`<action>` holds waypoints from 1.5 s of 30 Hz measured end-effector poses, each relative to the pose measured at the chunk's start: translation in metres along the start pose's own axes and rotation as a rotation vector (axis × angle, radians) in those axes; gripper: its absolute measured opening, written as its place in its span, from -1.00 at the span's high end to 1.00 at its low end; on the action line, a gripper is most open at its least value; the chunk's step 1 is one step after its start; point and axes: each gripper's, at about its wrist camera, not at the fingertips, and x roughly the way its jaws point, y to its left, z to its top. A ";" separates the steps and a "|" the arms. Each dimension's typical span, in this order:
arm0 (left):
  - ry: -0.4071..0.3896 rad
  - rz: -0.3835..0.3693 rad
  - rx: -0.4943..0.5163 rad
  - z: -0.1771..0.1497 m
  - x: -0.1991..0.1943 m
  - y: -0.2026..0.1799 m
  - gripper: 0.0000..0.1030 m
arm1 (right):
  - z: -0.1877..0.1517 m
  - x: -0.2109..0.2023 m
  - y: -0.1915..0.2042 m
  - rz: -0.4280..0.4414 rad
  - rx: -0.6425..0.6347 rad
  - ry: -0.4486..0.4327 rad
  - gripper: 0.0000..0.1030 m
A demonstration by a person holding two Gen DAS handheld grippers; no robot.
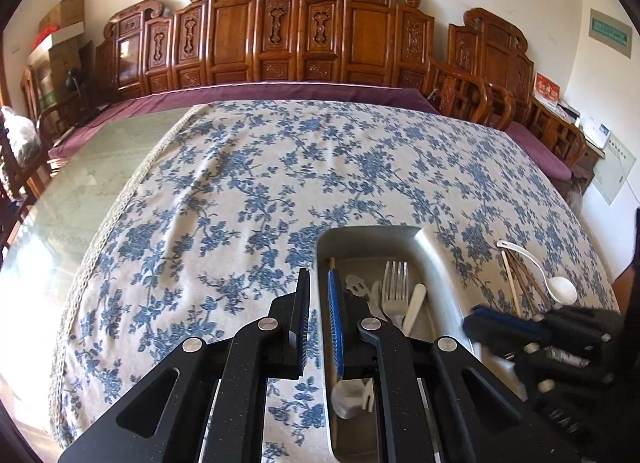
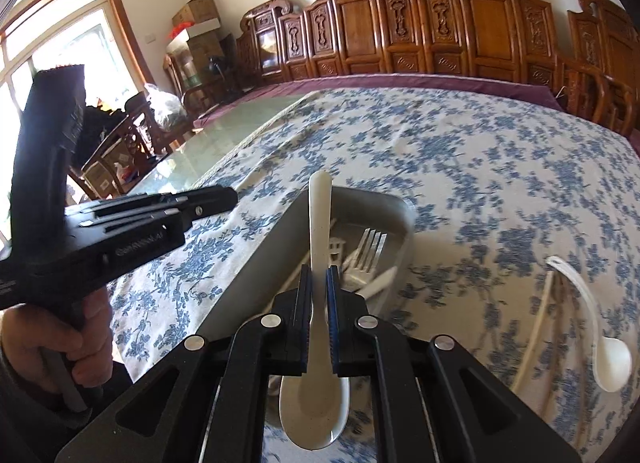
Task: Organize utensils
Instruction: 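Carry the white plastic spoon into the tray with the right gripper and release it, then grasp a wooden chopstick with the left gripper while the right grasps another chopstick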
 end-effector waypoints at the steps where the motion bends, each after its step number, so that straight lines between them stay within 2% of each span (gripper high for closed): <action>1: 0.000 0.001 -0.003 0.000 0.000 0.002 0.85 | -0.001 0.006 0.003 0.003 -0.001 0.009 0.83; 4: 0.002 -0.001 -0.018 0.001 0.001 0.007 0.84 | -0.006 0.022 0.010 0.003 -0.012 0.034 0.83; 6: 0.003 0.001 -0.027 0.001 0.001 0.010 0.71 | -0.011 0.029 0.013 0.002 -0.018 0.043 0.83; 8: 0.001 0.004 -0.027 0.001 0.001 0.011 0.67 | -0.013 0.034 0.014 0.010 -0.012 0.050 0.83; 16: 0.006 0.009 -0.019 0.001 0.005 0.008 0.66 | -0.020 0.039 0.002 0.015 0.009 0.060 0.79; 20: 0.014 0.008 -0.012 -0.001 0.009 0.004 0.66 | -0.019 0.026 -0.006 0.035 0.018 0.034 0.79; 24: 0.013 -0.005 -0.005 -0.001 0.009 -0.004 0.64 | -0.018 -0.001 -0.017 0.016 0.005 -0.008 0.79; 27: 0.011 -0.024 0.007 0.000 0.009 -0.016 0.55 | -0.019 -0.026 -0.030 -0.022 -0.014 -0.034 0.79; 33: 0.013 -0.057 0.043 -0.002 0.010 -0.042 0.51 | -0.022 -0.070 -0.069 -0.122 -0.009 -0.059 0.79; 38: 0.009 -0.085 0.073 -0.004 0.009 -0.063 0.32 | -0.032 -0.094 -0.108 -0.214 0.014 -0.050 0.79; 39: 0.009 -0.088 0.079 -0.004 0.008 -0.066 0.20 | -0.035 -0.097 -0.116 -0.236 0.016 -0.041 0.79; 42: 0.006 -0.101 0.099 -0.007 0.009 -0.078 0.02 | -0.048 -0.099 -0.136 -0.280 0.032 -0.022 0.79; 43: 0.007 -0.102 0.106 -0.009 0.010 -0.083 -0.01 | -0.051 -0.100 -0.141 -0.284 0.043 -0.019 0.79; 45: 0.007 -0.109 0.116 -0.011 0.011 -0.089 -0.21 | -0.060 -0.097 -0.150 -0.287 0.069 -0.014 0.79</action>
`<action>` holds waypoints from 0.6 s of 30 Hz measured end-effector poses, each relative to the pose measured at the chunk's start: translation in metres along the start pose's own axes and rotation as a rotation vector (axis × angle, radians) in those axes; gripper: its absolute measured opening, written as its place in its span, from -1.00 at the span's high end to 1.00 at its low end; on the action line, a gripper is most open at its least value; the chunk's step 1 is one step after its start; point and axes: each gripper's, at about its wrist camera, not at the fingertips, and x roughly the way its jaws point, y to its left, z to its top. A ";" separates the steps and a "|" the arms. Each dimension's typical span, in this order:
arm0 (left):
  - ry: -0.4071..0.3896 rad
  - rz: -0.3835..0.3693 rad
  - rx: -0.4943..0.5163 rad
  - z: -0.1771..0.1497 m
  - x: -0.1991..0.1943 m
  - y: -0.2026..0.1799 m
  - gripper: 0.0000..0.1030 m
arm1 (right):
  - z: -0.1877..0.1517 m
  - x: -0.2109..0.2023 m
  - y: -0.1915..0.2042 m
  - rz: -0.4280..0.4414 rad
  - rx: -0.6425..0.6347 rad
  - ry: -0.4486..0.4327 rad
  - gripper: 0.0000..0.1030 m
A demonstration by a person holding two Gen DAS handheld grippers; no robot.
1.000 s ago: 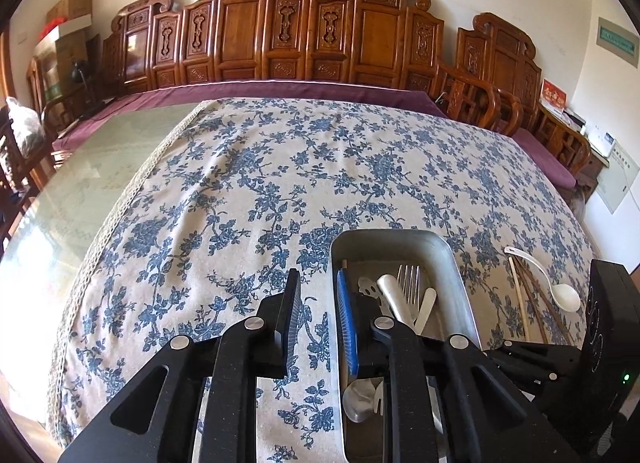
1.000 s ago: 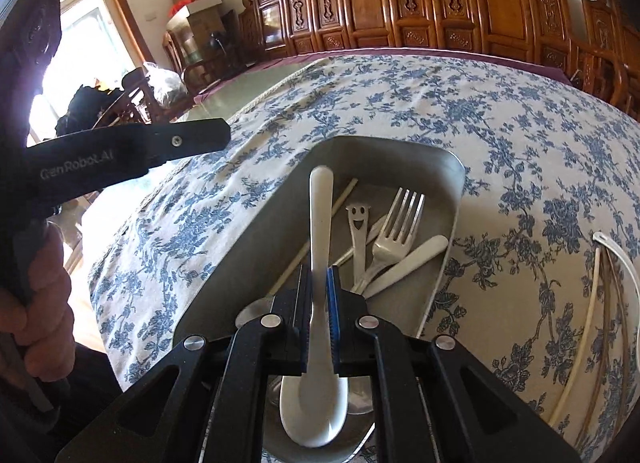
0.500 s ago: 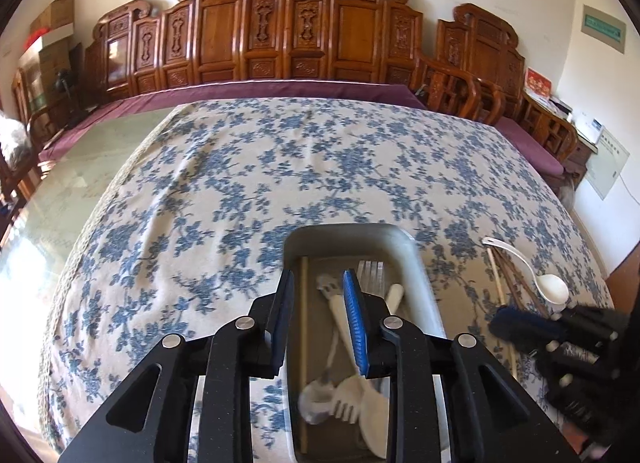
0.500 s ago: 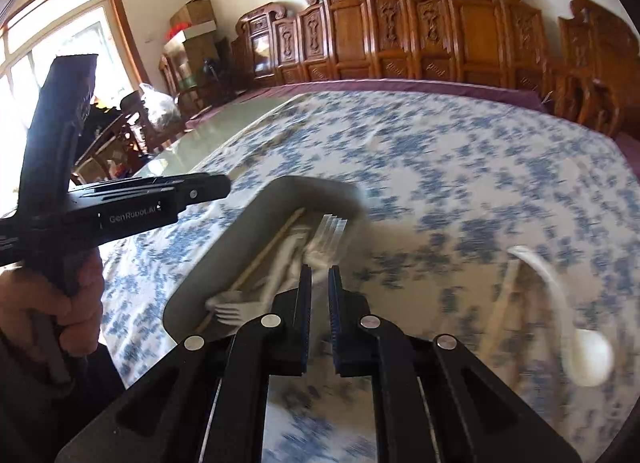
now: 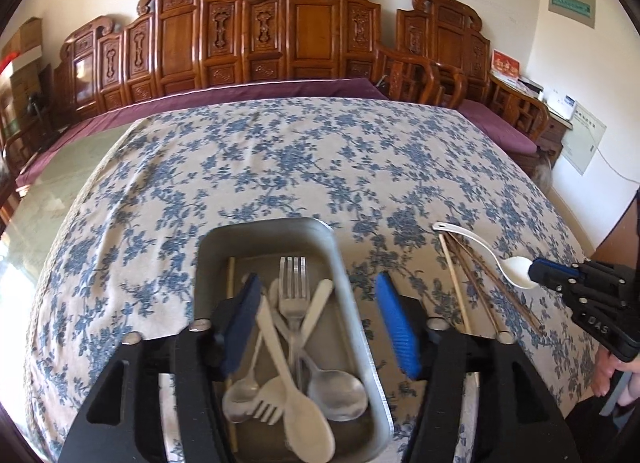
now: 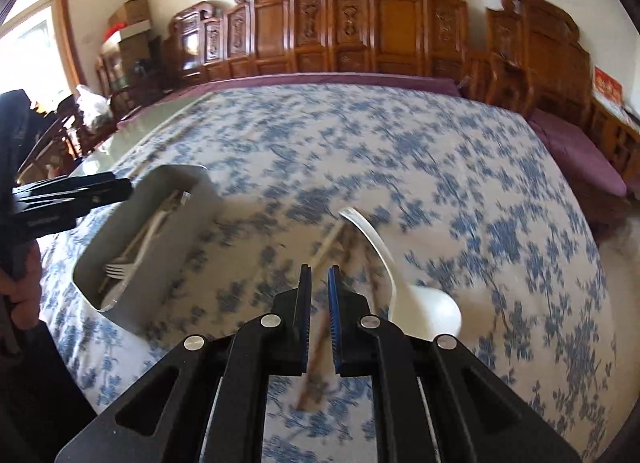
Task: Organize utensils
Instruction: 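Grasp a wooden chopstick with the left gripper while the right grasps another chopstick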
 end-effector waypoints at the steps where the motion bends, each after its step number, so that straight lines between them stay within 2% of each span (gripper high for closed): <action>1: 0.001 -0.005 0.005 -0.001 0.001 -0.003 -0.22 | -0.004 0.003 -0.002 -0.002 0.005 0.004 0.79; 4: 0.008 -0.016 0.022 -0.005 0.004 -0.013 -0.38 | -0.011 0.015 -0.004 -0.005 0.007 0.033 0.79; 7: 0.022 -0.035 0.043 -0.010 0.008 -0.026 -0.40 | -0.016 0.026 -0.006 -0.012 0.004 0.063 0.64; 18: 0.059 -0.081 0.116 -0.030 0.018 -0.065 -0.41 | -0.020 0.045 -0.017 -0.067 -0.007 0.116 0.64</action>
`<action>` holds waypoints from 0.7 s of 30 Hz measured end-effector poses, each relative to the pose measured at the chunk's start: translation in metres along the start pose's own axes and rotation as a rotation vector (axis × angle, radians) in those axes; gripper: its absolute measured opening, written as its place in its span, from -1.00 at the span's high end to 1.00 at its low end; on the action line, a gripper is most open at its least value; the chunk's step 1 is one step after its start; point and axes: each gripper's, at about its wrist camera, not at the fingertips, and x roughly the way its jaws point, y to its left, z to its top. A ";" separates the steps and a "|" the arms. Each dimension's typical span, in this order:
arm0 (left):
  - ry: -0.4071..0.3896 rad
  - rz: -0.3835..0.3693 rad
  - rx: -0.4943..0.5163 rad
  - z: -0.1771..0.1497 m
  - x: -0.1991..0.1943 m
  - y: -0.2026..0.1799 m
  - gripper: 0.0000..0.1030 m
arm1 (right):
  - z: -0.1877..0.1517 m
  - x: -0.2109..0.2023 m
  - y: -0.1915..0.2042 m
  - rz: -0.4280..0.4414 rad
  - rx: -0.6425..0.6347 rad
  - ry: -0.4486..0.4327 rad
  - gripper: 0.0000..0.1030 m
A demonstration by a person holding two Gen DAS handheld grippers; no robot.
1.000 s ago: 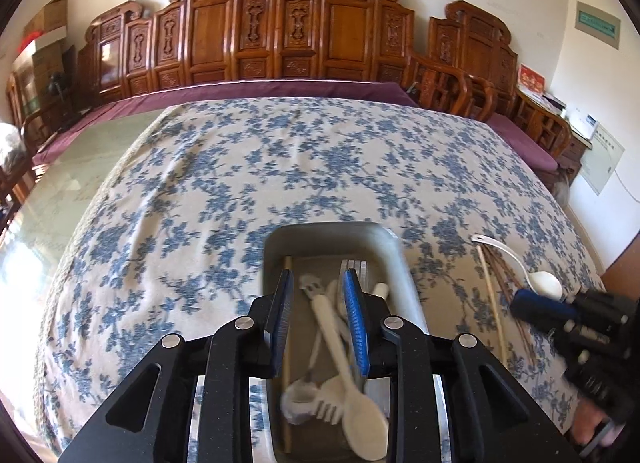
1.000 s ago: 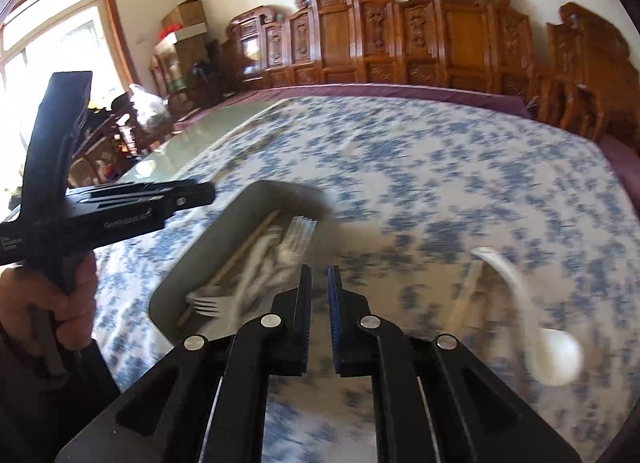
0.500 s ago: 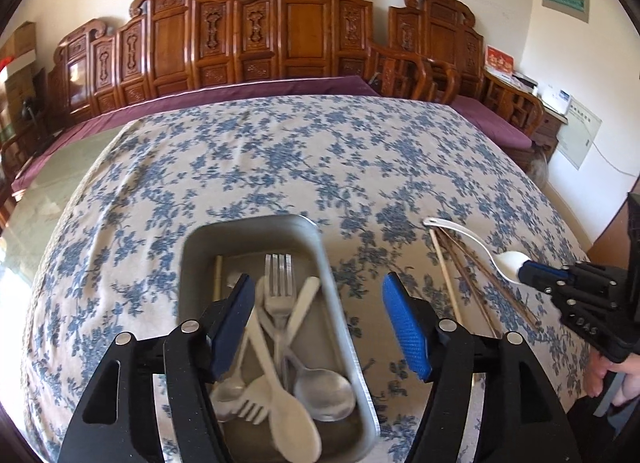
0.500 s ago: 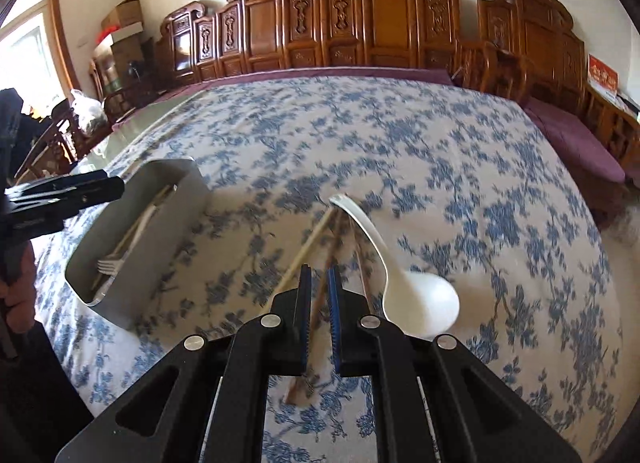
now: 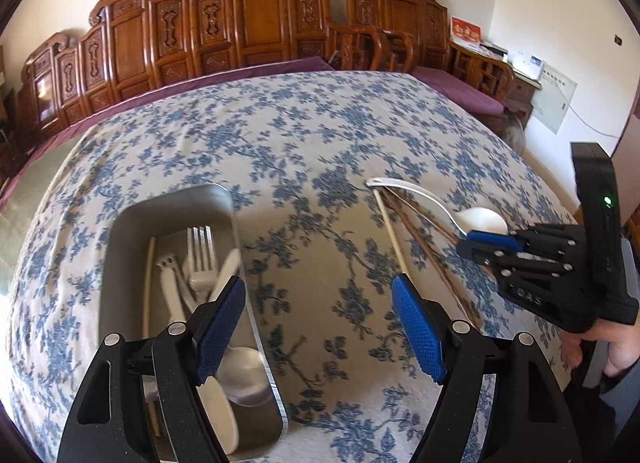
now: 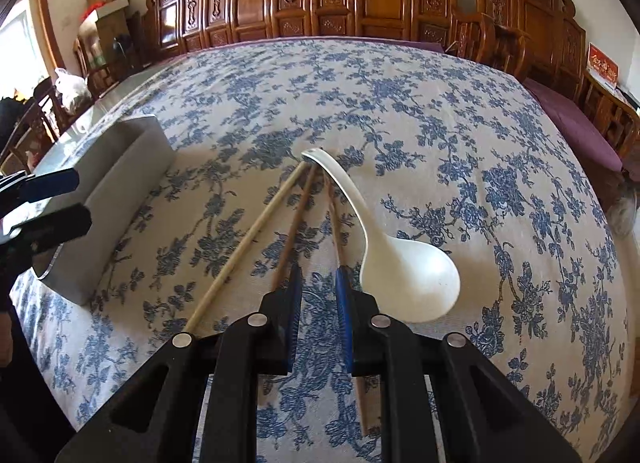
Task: Organize utensils
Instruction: 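Grasp a wooden chopstick with the left gripper while the right grasps another chopstick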
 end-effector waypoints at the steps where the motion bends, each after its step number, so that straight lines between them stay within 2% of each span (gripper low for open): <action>1: 0.002 -0.002 0.004 -0.001 0.001 -0.002 -0.41 | 0.000 0.002 -0.002 -0.009 0.002 0.007 0.64; 6: 0.024 -0.021 0.015 -0.006 0.008 -0.014 -0.40 | -0.002 0.013 -0.007 -0.038 0.007 0.047 0.64; 10: 0.035 -0.025 0.042 -0.012 0.013 -0.026 -0.41 | -0.001 0.014 -0.003 -0.052 -0.026 0.046 0.65; 12: 0.041 -0.026 0.051 -0.014 0.015 -0.030 -0.41 | -0.002 0.014 0.001 -0.038 -0.046 0.051 0.87; 17: 0.050 -0.035 0.067 -0.019 0.022 -0.041 -0.41 | -0.003 0.007 0.005 0.011 -0.047 0.057 0.88; 21: 0.058 -0.042 0.077 -0.021 0.027 -0.047 -0.40 | 0.000 -0.012 0.003 0.047 -0.015 0.003 0.88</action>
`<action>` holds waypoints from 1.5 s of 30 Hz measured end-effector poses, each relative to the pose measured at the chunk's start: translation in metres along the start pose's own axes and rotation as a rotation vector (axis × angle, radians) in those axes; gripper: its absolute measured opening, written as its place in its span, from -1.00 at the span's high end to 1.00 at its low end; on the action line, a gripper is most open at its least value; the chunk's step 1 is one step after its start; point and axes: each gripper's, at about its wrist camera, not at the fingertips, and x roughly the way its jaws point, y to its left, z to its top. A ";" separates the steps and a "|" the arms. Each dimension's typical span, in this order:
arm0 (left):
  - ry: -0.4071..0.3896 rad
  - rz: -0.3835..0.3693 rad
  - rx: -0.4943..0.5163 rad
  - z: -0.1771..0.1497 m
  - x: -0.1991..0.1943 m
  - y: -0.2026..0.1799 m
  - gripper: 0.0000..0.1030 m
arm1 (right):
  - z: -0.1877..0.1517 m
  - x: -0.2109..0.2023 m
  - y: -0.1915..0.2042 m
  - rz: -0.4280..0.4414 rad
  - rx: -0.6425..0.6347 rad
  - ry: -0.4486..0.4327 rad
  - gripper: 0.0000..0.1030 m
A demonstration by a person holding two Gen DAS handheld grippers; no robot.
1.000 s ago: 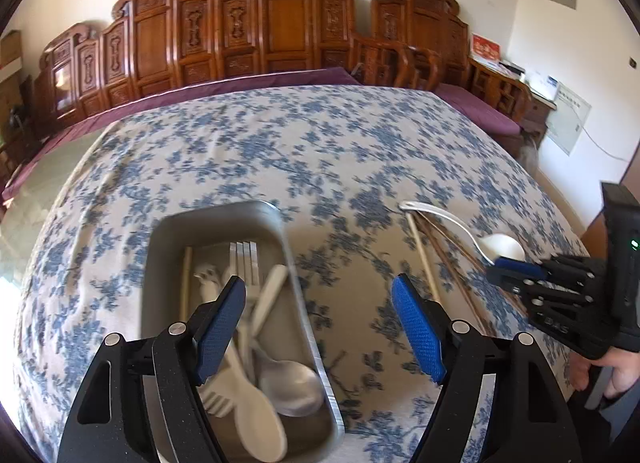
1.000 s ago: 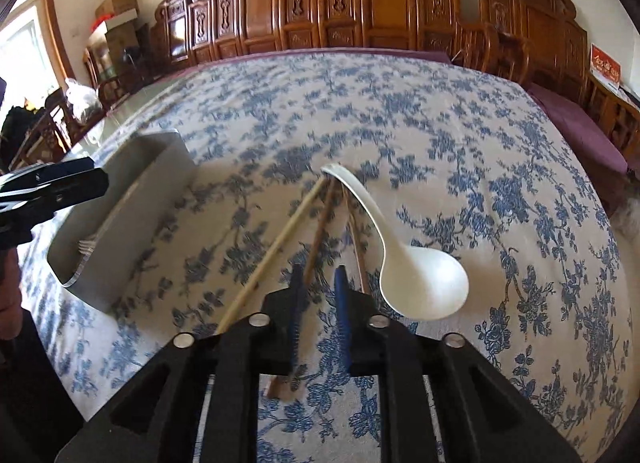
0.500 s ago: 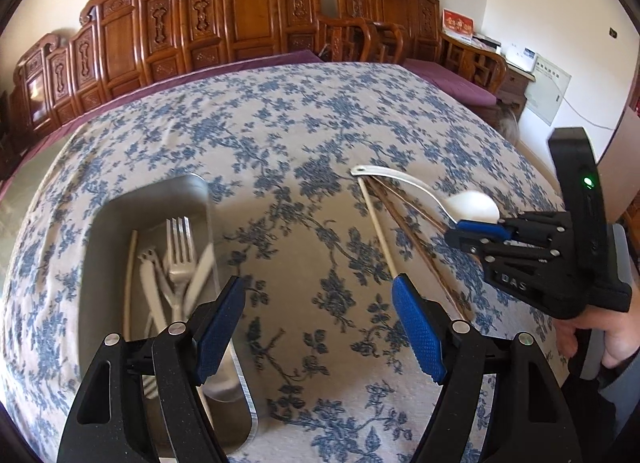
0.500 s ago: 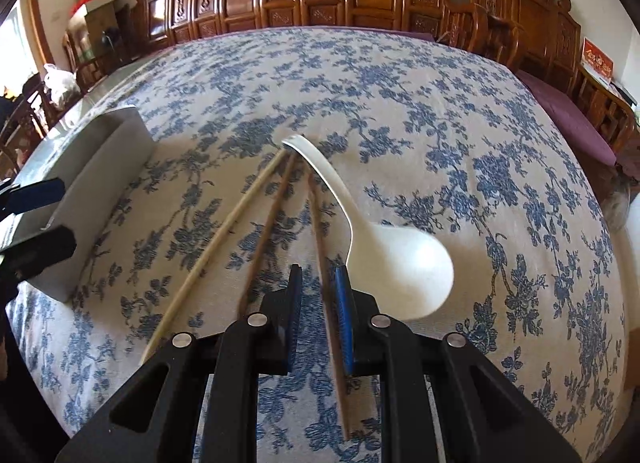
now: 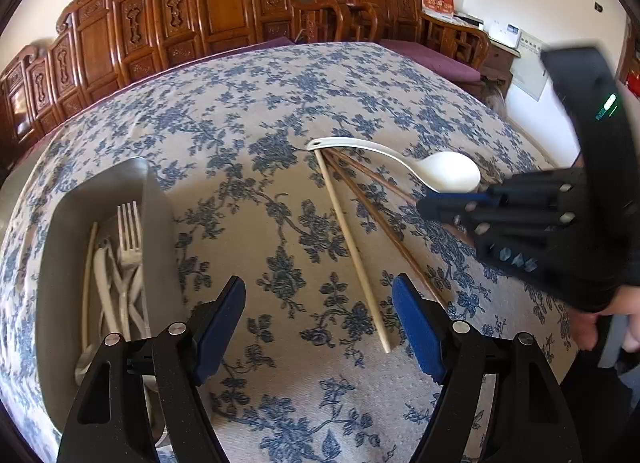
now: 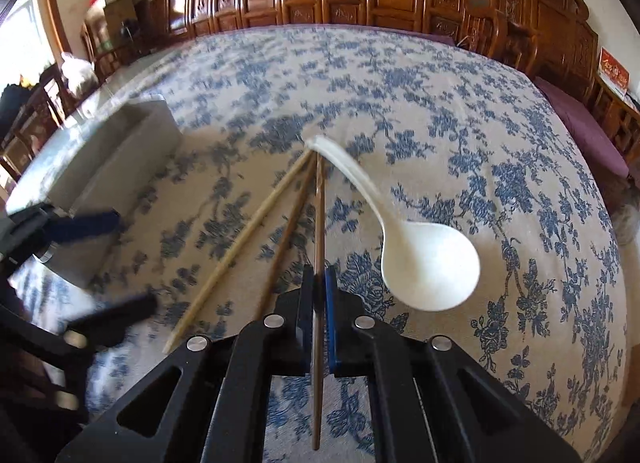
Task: Organize utensils
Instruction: 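Grasp a wooden chopstick with the left gripper while the right grasps another chopstick, then lift the chopstick with the left gripper and lower it into the tray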
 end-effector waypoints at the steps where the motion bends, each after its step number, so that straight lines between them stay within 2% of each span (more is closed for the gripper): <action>1: 0.002 -0.003 0.003 -0.001 0.002 -0.002 -0.40 | 0.001 -0.004 0.000 0.002 0.007 -0.013 0.88; 7: 0.032 -0.017 0.013 -0.004 0.015 -0.010 -0.05 | 0.006 -0.017 -0.008 0.025 0.048 -0.071 0.89; 9: 0.048 -0.027 0.012 -0.005 0.020 -0.012 0.17 | 0.008 -0.022 -0.009 0.039 0.057 -0.095 0.89; 11: 0.060 -0.029 0.015 -0.007 0.025 -0.014 0.28 | 0.009 -0.026 -0.010 0.050 0.062 -0.113 0.89; 14: 0.055 -0.003 0.044 -0.008 0.026 -0.017 0.33 | 0.010 -0.031 -0.009 0.058 0.058 -0.134 0.89; 17: 0.062 0.003 0.030 -0.008 0.026 -0.012 0.67 | 0.010 -0.032 -0.007 0.062 0.051 -0.137 0.89; 18: 0.066 0.001 0.027 -0.007 0.026 -0.010 0.88 | 0.009 -0.032 -0.006 0.061 0.048 -0.138 0.89; 19: 0.076 -0.002 0.020 -0.008 0.025 -0.006 0.91 | 0.009 -0.031 -0.006 0.063 0.046 -0.138 0.89; 25: 0.092 0.001 0.025 -0.009 0.018 0.003 0.92 | 0.010 -0.035 0.000 0.078 0.034 -0.153 0.89; 32: 0.060 -0.001 0.028 -0.005 -0.006 0.012 0.92 | 0.010 -0.037 0.005 0.081 0.024 -0.169 0.89; 40: 0.035 -0.003 0.003 -0.004 -0.023 0.025 0.92 | 0.013 -0.050 0.007 0.081 0.030 -0.245 0.89; 45: 0.011 -0.005 -0.011 -0.003 -0.035 0.033 0.92 | 0.017 -0.052 0.010 0.080 0.029 -0.261 0.89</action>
